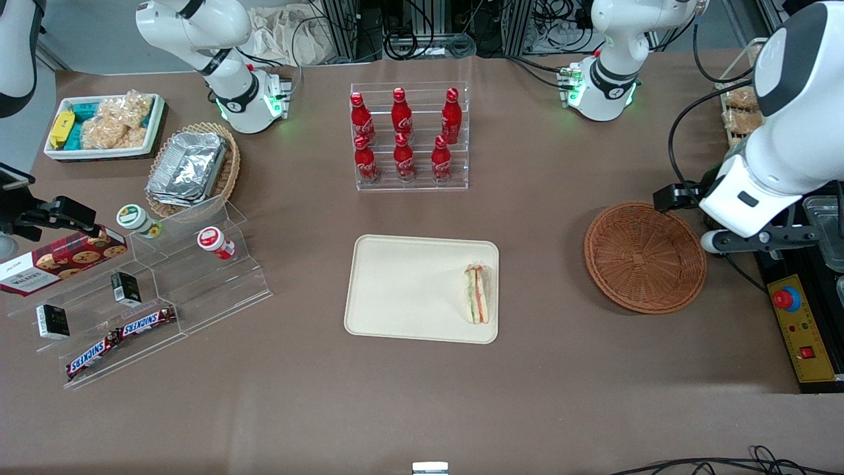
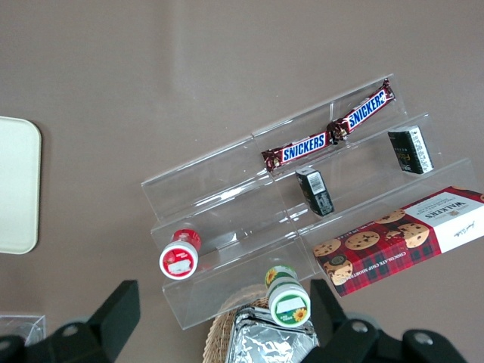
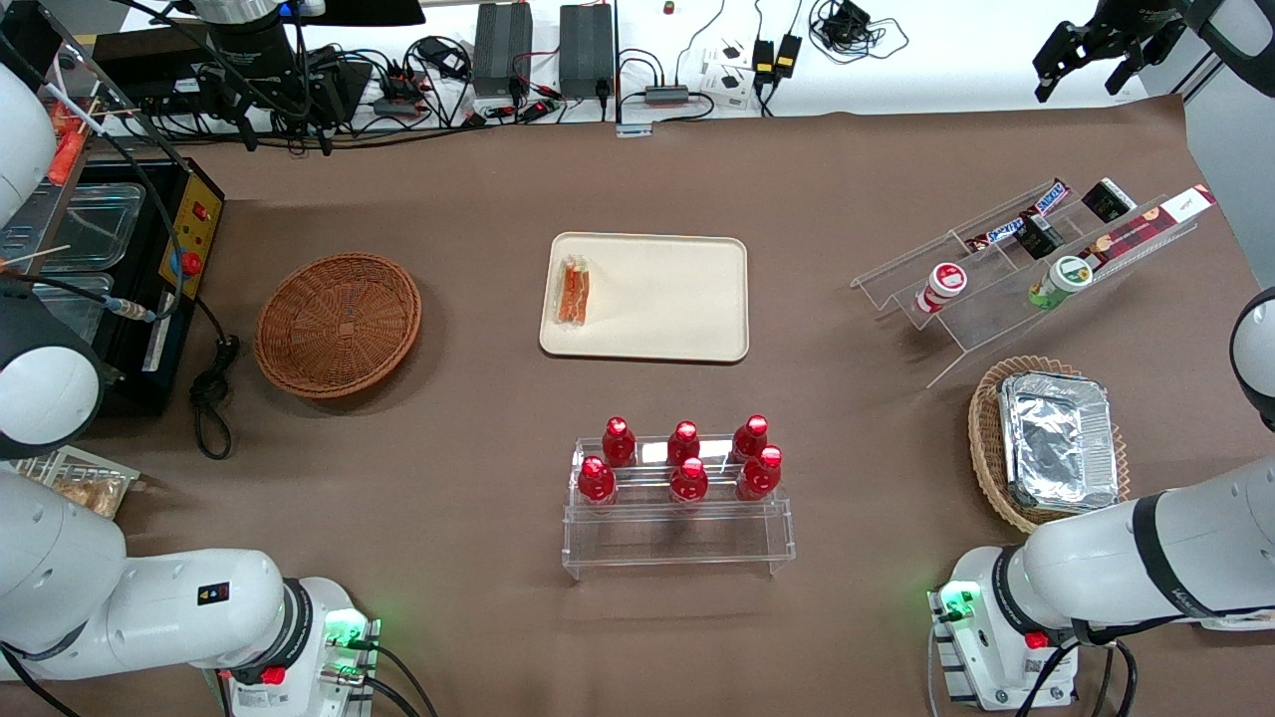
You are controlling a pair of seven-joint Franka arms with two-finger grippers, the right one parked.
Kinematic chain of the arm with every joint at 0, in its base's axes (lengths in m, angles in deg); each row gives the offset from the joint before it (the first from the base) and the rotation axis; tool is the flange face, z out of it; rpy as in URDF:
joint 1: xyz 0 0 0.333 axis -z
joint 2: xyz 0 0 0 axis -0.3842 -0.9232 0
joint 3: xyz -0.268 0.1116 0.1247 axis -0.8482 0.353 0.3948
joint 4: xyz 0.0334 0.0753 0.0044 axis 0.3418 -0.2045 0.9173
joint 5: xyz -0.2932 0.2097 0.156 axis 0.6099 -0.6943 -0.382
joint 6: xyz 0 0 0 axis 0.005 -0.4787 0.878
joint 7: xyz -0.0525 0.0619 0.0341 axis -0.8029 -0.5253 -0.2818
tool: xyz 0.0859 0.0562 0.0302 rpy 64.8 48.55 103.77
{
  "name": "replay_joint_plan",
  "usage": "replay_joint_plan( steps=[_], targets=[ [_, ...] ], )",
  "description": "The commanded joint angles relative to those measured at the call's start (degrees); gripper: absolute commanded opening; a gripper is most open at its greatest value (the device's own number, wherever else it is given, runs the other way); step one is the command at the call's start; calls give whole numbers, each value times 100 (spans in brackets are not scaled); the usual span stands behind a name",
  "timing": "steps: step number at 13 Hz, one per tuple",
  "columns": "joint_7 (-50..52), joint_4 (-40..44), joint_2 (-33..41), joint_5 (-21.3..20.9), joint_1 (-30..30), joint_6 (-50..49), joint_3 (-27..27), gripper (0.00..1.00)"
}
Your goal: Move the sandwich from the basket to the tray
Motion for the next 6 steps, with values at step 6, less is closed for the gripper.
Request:
replay_joint_plan(
  steps=[6],
  targets=[
    [-851,-122,201,46,926,-210,1401,99]
  ],
)
